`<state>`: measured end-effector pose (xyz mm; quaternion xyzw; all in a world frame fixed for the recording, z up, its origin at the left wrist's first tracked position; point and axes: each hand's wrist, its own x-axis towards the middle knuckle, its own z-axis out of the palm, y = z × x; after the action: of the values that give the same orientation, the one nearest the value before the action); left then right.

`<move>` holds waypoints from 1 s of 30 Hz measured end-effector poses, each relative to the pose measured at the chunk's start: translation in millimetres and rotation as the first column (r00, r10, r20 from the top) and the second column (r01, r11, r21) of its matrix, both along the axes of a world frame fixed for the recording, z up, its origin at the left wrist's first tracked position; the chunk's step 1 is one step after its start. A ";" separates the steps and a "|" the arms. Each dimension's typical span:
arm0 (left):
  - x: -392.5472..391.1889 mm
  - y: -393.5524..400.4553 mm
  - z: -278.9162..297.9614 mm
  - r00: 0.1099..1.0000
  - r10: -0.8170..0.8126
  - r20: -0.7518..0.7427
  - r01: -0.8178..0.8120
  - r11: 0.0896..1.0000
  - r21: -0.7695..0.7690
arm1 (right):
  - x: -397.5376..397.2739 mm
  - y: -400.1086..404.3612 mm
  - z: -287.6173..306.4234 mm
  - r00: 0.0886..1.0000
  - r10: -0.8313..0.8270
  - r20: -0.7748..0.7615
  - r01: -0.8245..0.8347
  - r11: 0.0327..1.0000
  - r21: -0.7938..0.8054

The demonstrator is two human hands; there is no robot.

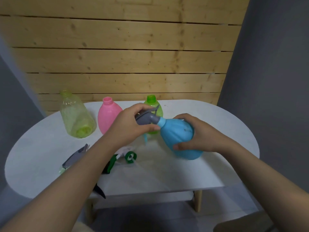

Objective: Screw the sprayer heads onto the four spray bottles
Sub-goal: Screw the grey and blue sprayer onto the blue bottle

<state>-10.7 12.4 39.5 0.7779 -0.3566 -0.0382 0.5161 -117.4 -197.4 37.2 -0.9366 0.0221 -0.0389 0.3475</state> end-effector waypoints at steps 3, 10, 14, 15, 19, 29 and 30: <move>5.7 -2.5 -1.1 0.992 0.083 -0.091 -0.089 0.994 -0.060 | 4.4 -19.6 -2.8 0.994 -0.111 0.006 0.107 0.970 0.220; 1.0 -9.7 -17.1 0.977 0.122 -0.173 -0.104 0.988 0.110 | 25.0 -49.3 -22.0 0.944 -0.327 0.043 0.259 0.816 0.516; 0.2 -11.4 -26.1 0.982 0.100 -0.160 -0.066 0.977 0.203 | 38.5 -57.1 -34.5 0.922 -0.383 0.052 0.298 0.792 0.533; 0.7 -12.0 -27.4 0.983 0.098 -0.156 -0.063 0.974 0.217 | 41.5 -58.2 -36.0 0.919 -0.390 0.055 0.301 0.786 0.540; 2.4 -14.4 -31.2 0.987 0.089 -0.132 -0.051 0.963 0.265 | 51.4 -60.2 -39.8 0.931 -0.362 0.045 0.282 0.792 0.541; 5.0 -18.9 -35.5 0.988 0.079 -0.131 -0.041 0.961 0.272 | 55.8 -62.9 -45.3 0.950 -0.311 0.019 0.259 0.822 0.508; 5.1 -19.0 -35.7 0.988 0.076 -0.132 -0.039 0.962 0.269 | 55.1 -62.7 -44.4 0.951 -0.308 0.014 0.260 0.823 0.505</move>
<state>-5.5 -6.6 3.8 0.8453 -0.2882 -0.1253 0.4321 -62.4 -260.1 -7.3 -0.7987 0.1541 -0.1277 0.5675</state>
